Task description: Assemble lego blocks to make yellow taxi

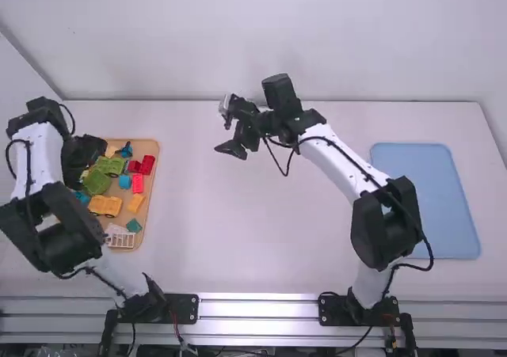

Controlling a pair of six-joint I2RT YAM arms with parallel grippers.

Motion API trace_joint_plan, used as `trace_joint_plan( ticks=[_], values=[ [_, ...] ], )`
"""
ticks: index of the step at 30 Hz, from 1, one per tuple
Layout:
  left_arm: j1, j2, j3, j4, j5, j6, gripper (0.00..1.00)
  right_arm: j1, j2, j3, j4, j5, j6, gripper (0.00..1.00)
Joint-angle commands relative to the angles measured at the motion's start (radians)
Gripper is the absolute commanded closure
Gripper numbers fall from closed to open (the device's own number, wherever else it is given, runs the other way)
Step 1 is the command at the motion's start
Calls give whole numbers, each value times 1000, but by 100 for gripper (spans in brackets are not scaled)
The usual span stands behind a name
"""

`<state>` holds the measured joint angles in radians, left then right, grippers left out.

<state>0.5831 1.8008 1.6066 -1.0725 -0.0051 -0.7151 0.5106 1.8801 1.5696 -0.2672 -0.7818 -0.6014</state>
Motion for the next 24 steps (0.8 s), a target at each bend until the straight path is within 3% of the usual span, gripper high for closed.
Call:
trace_joint_plan(
  ticks=[1, 14, 24],
  values=[
    [4, 3, -39, 2, 21, -32, 1, -6, 8, -6, -7, -3, -2, 1],
    [13, 4, -233, 49, -143, -215, 1, -6, -34, -6, -60, 64, -8, 1],
    [18, 4, -420, 259, -129, -151, 1, -6, -34, -6, -80, 68, -9, 1]
  ],
)
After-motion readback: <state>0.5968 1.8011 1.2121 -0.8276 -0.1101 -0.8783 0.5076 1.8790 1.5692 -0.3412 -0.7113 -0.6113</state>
